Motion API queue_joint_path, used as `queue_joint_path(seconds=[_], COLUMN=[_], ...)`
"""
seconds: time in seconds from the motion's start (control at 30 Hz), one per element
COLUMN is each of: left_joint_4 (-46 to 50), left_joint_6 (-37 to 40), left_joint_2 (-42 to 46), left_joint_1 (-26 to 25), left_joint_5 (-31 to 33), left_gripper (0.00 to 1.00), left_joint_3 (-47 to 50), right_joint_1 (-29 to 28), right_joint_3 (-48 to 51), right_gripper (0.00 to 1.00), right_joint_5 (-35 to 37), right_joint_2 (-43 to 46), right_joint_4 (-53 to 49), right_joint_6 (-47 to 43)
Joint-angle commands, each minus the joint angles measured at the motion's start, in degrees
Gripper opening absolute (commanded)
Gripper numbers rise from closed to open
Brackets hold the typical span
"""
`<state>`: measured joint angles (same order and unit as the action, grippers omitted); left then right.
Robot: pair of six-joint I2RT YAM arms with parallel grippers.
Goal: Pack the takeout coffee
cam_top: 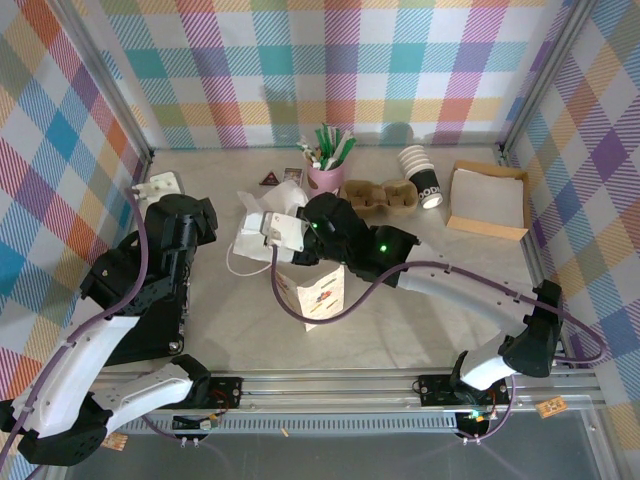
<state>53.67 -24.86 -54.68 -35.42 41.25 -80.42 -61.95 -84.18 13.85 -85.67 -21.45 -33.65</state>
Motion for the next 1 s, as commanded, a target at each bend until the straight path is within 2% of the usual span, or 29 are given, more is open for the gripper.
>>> queue_joint_path(seconds=[0.0,0.4,0.7,0.97], left_joint_4=[-1.09,-3.08,-4.85,-3.95], left_joint_6=[-0.74,-0.10,-0.58,-1.23], left_joint_2=[-0.19,-2.45,-3.17,-3.07], left_joint_1=[0.57,0.54,0.53,0.54], left_joint_5=[0.84,-1.96,-3.25,-4.32], left_gripper=[0.54,0.54,0.53,0.53], left_joint_3=[-0.23,-0.23,-0.05,0.12], right_joint_1=[-0.10,2.02,5.12,5.93], right_joint_3=[1.91,10.09,6.05,2.33], right_gripper=[0.00,0.00,0.00,0.04], right_joint_5=[-1.72,-2.00,-3.86,-6.50], right_joint_2=[1.85,7.42,5.02,1.44], right_joint_4=[0.91,-4.25,-16.87,-22.13], right_joint_6=[13.08,25.11,24.49,22.05])
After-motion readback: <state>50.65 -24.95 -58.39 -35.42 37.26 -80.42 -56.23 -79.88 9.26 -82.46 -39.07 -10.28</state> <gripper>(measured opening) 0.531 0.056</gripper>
